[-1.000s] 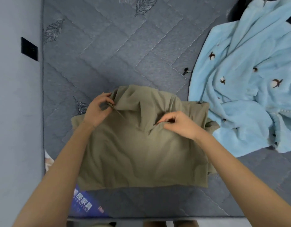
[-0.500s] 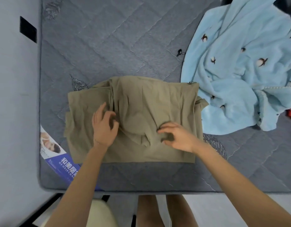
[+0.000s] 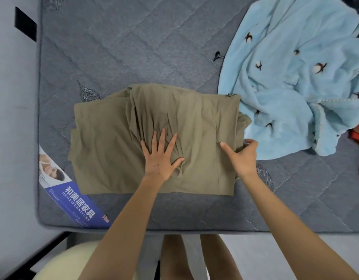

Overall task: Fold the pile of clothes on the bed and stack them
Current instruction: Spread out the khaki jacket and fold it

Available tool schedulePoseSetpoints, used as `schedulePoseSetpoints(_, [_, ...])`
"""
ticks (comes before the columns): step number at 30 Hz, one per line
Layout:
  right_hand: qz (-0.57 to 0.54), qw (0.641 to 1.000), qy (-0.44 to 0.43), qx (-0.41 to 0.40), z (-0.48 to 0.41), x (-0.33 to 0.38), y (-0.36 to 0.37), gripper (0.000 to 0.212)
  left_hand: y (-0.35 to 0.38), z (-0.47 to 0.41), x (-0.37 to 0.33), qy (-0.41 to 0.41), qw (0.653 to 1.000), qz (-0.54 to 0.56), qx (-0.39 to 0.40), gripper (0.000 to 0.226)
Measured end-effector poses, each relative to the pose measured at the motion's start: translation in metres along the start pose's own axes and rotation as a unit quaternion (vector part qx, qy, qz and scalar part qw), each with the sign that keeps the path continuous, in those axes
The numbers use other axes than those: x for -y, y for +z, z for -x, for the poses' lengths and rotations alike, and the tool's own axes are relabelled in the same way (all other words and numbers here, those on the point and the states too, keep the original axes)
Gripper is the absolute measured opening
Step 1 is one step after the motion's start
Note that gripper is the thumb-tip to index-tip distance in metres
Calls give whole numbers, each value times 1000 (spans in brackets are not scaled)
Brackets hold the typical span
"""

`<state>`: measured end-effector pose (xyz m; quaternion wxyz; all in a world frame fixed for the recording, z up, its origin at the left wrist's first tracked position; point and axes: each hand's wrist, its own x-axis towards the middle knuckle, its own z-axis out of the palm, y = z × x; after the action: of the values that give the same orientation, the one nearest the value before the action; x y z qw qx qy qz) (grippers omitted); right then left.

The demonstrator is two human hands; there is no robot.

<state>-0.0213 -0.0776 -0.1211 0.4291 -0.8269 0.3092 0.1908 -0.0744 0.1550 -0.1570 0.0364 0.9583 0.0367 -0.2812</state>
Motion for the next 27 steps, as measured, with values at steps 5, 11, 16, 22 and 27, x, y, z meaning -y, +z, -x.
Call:
schedulePoseSetpoints(5, [36,999,-16,23,-7,8,-1,53,-9,5,-4,42,990,42,-128,73])
schedulePoseSetpoints(11, [147,986,-8,78,2,7,15,72,10,8,2,57,991,38,-111,66])
schedulePoseSetpoints(16, [-7,994,27,110,14,16,23,60,18,9,10,53,997,26,-44,69])
schedulePoseSetpoints(22, [-47,985,-48,156,31,55,31,40,-15,13,15,53,980,186,-44,57])
schedulePoseSetpoints(27, [-54,966,-151,204,71,114,59,28,-77,30,33,-25,784,614,-92,36])
